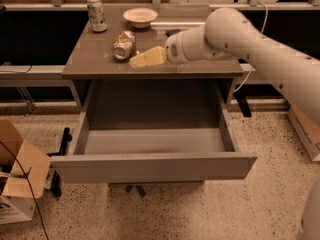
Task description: Place orange can into top drawer
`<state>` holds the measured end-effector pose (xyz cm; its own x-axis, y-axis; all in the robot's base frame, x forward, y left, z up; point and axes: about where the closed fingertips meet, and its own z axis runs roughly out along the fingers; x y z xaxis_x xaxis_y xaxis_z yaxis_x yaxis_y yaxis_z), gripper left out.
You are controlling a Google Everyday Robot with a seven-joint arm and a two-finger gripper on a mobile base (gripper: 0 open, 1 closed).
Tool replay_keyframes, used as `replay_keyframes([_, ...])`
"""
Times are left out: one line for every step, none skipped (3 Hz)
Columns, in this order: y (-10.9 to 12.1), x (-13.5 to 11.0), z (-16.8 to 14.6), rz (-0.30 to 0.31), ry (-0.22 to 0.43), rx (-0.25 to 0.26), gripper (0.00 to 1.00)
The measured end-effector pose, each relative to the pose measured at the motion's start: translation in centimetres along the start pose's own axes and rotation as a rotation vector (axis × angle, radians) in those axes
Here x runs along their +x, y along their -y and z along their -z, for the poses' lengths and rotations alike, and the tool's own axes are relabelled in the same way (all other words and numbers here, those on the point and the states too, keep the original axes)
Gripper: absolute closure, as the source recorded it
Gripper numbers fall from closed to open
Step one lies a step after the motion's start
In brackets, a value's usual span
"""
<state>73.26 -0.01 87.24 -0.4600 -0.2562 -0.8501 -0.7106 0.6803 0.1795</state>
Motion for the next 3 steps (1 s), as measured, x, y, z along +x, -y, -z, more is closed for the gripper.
replay_keyframes([-0.5,-2.6,-4.8,-0.002,0.115,0.005,0.0])
replay_keyframes([-0.6,-5.9,-8.8,0.036,0.222,0.008,0.0])
replay_keyframes([-1.2,-7.5,-11.2,0.07,0.253,-0.003,0.0])
